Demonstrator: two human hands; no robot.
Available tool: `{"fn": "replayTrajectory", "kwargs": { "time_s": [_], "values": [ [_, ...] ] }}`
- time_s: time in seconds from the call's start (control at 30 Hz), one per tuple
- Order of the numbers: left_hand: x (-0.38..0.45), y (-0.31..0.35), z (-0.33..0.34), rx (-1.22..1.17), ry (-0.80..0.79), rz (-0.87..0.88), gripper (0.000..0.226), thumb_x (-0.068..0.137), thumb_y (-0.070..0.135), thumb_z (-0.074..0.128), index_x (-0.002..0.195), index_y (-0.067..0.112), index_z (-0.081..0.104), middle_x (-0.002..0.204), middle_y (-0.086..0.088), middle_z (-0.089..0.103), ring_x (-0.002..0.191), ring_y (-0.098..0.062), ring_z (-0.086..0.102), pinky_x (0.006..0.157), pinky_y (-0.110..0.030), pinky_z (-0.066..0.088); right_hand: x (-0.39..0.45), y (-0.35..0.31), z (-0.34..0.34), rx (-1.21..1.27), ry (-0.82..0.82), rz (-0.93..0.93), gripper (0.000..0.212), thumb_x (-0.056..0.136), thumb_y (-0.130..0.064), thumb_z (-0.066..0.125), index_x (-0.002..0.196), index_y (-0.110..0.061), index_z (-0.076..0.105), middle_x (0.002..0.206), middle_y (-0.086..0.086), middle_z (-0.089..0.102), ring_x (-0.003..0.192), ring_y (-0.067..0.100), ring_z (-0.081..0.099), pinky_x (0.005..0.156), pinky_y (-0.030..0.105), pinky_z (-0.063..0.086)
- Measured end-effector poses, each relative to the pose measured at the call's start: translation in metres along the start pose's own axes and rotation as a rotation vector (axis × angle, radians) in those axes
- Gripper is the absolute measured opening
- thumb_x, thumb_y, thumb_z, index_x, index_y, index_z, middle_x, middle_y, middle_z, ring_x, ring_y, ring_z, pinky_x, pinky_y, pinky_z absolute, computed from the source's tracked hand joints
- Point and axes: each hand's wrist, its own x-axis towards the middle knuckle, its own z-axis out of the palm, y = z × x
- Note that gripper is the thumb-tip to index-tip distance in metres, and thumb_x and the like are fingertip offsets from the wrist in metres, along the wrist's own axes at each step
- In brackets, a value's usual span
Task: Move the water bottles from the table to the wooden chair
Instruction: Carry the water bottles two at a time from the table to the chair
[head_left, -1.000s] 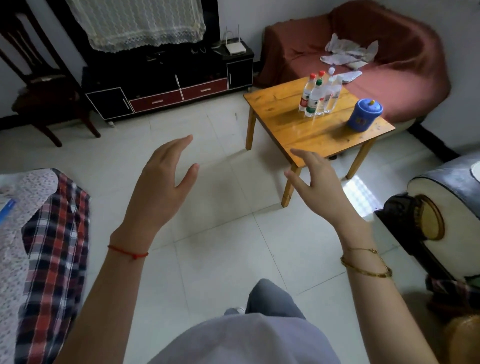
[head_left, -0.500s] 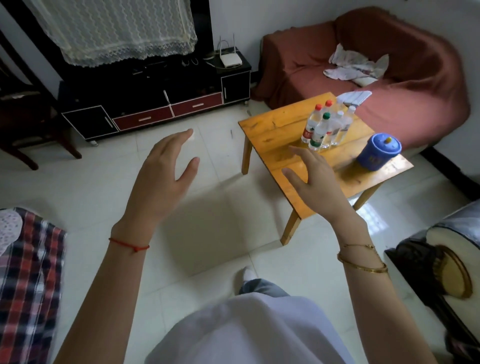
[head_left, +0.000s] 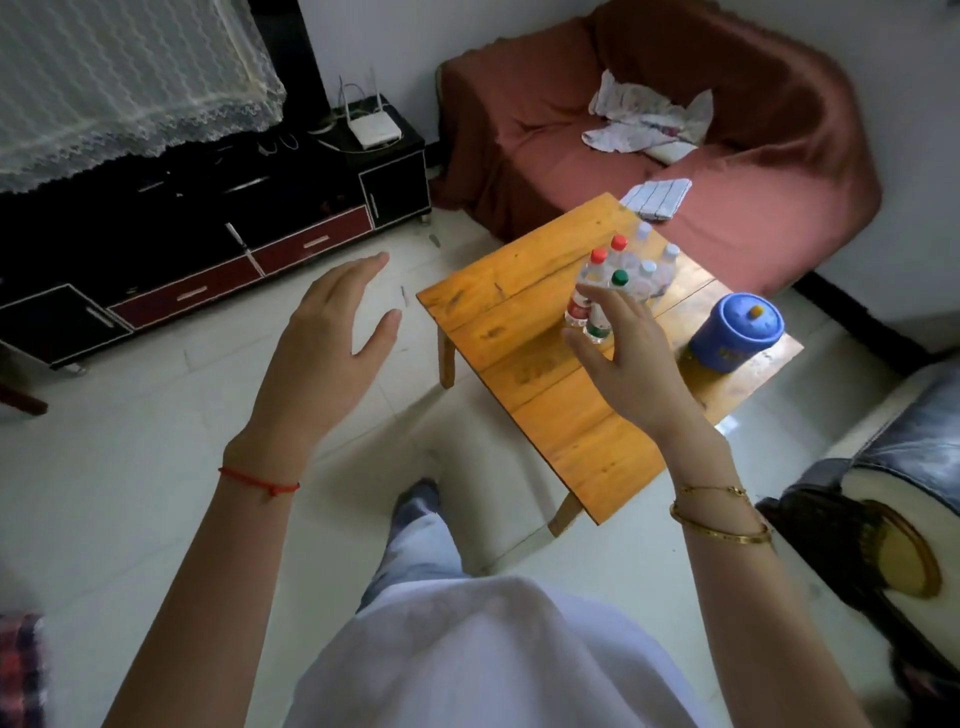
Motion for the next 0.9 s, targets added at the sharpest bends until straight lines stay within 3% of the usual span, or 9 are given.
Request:
{"fn": "replayTrajectory", "kwargs": {
  "time_s": [0.13, 0.3, 0.5, 0.67, 0.8, 0.9],
  "values": [
    [0.082, -0.031, 0.019, -0.056, -0.075, 0.073, 0.050, 0.096, 0.031, 0.050, 0.143, 0.021, 0.037, 0.145, 0.000, 0.044, 0.135, -0.011, 0.037, 0.107, -0.019, 0.027, 0.053, 0.005, 0.014, 0.004, 0.064, 0.110, 0.049, 0.095, -0.036, 0.051, 0.139, -0.020, 0.040, 0.142, 0.002, 0.045, 0.130, 0.018, 0.041, 0.103, 0.028, 0.034],
    [0.188, -0.067, 0.037, -0.103, -0.203, 0.239, 0.050, 0.095, 0.031, 0.050, 0.142, 0.022, 0.038, 0.143, 0.000, 0.046, 0.134, -0.013, 0.040, 0.110, -0.029, 0.033, 0.116, 0.004, 0.033, 0.040, 0.182, 0.265, 0.048, 0.094, -0.036, 0.052, 0.139, -0.022, 0.040, 0.143, 0.000, 0.045, 0.133, 0.019, 0.038, 0.108, 0.038, 0.037],
    [0.286, -0.085, 0.061, -0.152, -0.334, 0.421, 0.049, 0.095, 0.031, 0.050, 0.143, 0.021, 0.038, 0.143, 0.001, 0.046, 0.132, -0.013, 0.041, 0.109, -0.030, 0.035, 0.169, 0.007, 0.054, 0.015, 0.311, 0.433, 0.047, 0.093, -0.035, 0.055, 0.137, -0.021, 0.042, 0.138, 0.000, 0.050, 0.128, 0.015, 0.042, 0.103, 0.030, 0.038],
    [0.333, -0.080, 0.092, -0.197, -0.425, 0.540, 0.049, 0.096, 0.030, 0.050, 0.142, 0.019, 0.039, 0.142, -0.001, 0.047, 0.132, -0.013, 0.042, 0.109, -0.031, 0.036, 0.182, 0.018, 0.064, -0.012, 0.370, 0.559, 0.047, 0.092, -0.037, 0.055, 0.135, -0.022, 0.043, 0.135, -0.001, 0.051, 0.126, 0.016, 0.045, 0.104, 0.033, 0.041],
    [0.351, -0.067, 0.119, -0.213, -0.477, 0.605, 0.049, 0.095, 0.027, 0.051, 0.142, 0.017, 0.040, 0.141, -0.001, 0.048, 0.131, -0.013, 0.042, 0.107, -0.023, 0.033, 0.180, 0.031, 0.066, -0.027, 0.383, 0.667, 0.050, 0.092, -0.033, 0.056, 0.138, -0.021, 0.041, 0.139, 0.000, 0.049, 0.129, 0.015, 0.042, 0.101, 0.024, 0.033],
    [0.358, -0.057, 0.138, -0.203, -0.510, 0.629, 0.051, 0.096, 0.029, 0.051, 0.143, 0.019, 0.037, 0.142, -0.001, 0.046, 0.132, -0.014, 0.041, 0.109, -0.028, 0.034, 0.178, 0.046, 0.066, -0.049, 0.395, 0.702, 0.050, 0.092, -0.032, 0.056, 0.138, -0.018, 0.042, 0.139, 0.002, 0.050, 0.130, 0.017, 0.042, 0.101, 0.023, 0.032]
  ]
}}
